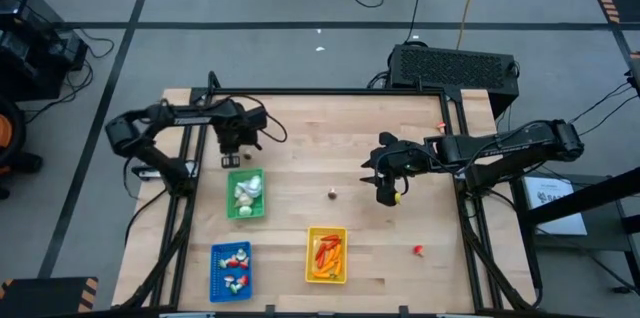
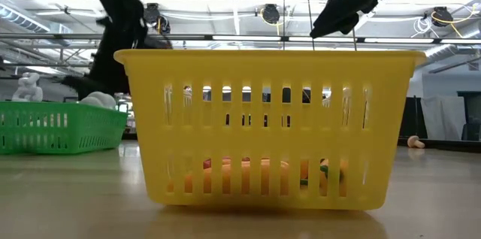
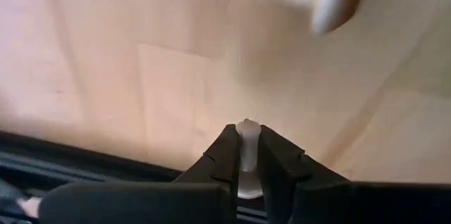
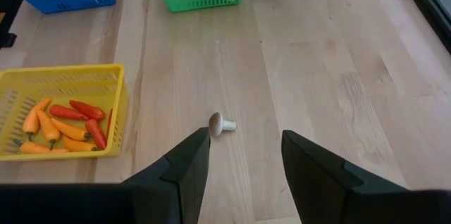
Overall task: Sort produce into baskets
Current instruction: Put the brown mushroom into the blue basket
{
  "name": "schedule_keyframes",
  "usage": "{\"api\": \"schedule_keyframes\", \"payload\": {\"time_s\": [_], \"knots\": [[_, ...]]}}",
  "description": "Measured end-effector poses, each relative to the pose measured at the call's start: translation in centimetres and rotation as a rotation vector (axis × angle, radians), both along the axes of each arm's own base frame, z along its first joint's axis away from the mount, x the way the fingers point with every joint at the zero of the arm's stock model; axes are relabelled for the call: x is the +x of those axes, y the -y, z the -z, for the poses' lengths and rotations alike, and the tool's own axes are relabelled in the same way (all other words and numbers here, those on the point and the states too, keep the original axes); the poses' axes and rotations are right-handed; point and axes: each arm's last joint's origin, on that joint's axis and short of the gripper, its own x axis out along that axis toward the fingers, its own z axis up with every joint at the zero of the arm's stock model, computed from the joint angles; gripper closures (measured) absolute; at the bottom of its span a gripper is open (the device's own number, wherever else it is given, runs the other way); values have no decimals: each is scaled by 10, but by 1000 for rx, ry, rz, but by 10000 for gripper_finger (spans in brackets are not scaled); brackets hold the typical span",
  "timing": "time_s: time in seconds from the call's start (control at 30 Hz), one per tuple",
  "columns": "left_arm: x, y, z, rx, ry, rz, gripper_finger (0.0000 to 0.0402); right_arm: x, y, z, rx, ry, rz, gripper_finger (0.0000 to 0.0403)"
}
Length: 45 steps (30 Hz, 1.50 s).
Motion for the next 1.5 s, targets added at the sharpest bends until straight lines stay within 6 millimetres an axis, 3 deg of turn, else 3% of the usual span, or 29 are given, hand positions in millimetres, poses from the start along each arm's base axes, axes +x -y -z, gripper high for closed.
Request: {"api": "schedule_keyframes", "payload": {"time_s": [0.17,0.3,0.43,0.73,0.97,1.17,1.3,1.5], "knots": [[12,18,-39,38,139,-8,362,0,0,0,-8,0,-5,234],[25,43,-67,-53,328,-25,362,0,0,0,-12,4,-9,234],[35,78,-82,-219,429,-125,361,1,0,-1,-11,9,-8,234],[37,189,-79,-369,374,11,361,11,-4,6,41,9,-93,234],[27,255,-82,-360,538,20,361,42,-7,37,19,-31,-153,234],[12,288,-71,-309,511,-12,361,62,-7,63,27,-52,-109,234],[9,305,-60,-294,503,-4,361,72,-16,81,-62,-65,-48,234],[8,328,-39,-315,438,-10,361,76,-19,88,-114,-68,-28,234]]}}
